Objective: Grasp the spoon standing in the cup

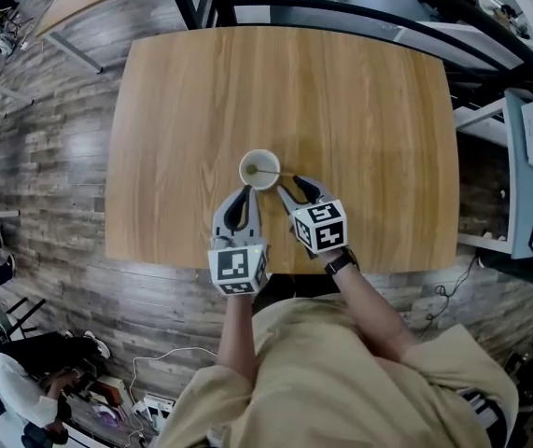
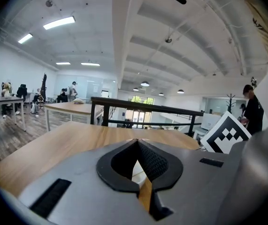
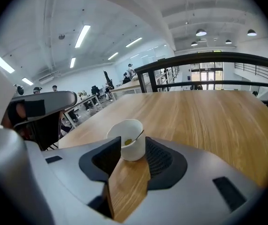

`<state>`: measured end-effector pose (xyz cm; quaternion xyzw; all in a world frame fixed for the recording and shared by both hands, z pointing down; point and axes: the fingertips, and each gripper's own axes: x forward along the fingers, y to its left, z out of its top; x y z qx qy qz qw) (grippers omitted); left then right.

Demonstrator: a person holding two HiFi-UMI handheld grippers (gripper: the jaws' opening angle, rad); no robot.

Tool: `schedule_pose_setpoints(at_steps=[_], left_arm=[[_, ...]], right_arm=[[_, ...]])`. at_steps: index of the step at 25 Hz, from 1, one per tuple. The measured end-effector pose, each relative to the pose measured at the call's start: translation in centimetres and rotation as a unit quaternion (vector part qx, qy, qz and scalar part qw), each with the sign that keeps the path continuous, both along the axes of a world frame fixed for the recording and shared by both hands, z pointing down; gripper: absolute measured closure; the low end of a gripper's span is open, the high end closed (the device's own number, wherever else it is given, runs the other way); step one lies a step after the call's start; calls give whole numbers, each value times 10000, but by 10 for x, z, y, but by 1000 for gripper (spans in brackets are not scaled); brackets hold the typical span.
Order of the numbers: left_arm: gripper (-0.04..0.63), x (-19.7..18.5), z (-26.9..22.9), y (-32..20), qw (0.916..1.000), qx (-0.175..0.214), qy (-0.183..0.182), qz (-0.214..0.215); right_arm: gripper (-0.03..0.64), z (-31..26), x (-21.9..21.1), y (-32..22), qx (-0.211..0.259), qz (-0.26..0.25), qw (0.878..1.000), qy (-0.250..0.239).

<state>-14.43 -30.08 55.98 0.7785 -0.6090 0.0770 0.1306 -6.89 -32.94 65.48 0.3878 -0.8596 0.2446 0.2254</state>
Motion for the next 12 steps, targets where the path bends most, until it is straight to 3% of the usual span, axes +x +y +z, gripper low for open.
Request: schedule_pose_setpoints(at_steps=[7, 12], left_arm=[[591, -10, 10, -10, 9999, -97, 28, -102], [591, -17, 13, -7, 9997, -142, 103, -192]], right_arm=[[479, 14, -8, -17, -253, 233, 9989, -318], [558, 15, -5, -20, -258, 455, 9978, -407]])
